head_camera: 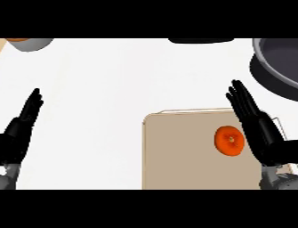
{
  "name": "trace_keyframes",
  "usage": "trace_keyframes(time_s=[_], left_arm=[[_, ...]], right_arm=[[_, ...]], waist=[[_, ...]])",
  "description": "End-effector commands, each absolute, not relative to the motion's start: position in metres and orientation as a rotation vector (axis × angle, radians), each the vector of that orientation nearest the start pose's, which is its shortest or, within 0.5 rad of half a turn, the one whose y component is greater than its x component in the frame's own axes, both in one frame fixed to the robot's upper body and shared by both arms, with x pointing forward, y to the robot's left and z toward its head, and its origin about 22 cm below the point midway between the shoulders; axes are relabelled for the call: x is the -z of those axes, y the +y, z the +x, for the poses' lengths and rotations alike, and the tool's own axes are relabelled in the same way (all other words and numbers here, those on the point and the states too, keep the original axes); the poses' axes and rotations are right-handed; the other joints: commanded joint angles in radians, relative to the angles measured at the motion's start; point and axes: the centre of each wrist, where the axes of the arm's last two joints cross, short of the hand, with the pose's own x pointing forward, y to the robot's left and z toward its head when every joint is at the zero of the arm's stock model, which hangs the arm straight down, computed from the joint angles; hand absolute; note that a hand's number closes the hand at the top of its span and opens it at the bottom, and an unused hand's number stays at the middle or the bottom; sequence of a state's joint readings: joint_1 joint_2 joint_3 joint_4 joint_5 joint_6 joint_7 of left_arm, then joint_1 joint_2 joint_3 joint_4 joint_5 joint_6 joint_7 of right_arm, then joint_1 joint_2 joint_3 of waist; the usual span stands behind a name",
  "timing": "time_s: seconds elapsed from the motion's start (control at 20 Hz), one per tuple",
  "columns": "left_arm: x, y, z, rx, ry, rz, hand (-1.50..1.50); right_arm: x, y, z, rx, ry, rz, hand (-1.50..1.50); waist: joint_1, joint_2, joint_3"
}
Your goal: Pick the squash from the tray and place it in the pot
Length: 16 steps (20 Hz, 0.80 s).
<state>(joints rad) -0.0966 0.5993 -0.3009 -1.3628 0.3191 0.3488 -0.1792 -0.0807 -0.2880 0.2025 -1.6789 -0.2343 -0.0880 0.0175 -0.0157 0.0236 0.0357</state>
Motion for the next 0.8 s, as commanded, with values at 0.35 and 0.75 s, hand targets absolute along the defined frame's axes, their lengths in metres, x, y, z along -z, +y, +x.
trace_keyframes(time_s=[0.35,0.75], left_arm=[[0.0,0.278,0.245,-0.077,-1.646,0.228,0.0],[0.002,0.234,0.226,-0.089,-1.68,0.143,0.0]], right_arm=[[-0.12,-0.374,0.226,-0.162,-2.087,-0.857,-1.5],[-0.062,-0.318,0.127,-0.212,-2.438,-0.774,-1.5]], waist=[[-0.112,-0.05,-0.038],[-0.022,-0.035,-0.034]])
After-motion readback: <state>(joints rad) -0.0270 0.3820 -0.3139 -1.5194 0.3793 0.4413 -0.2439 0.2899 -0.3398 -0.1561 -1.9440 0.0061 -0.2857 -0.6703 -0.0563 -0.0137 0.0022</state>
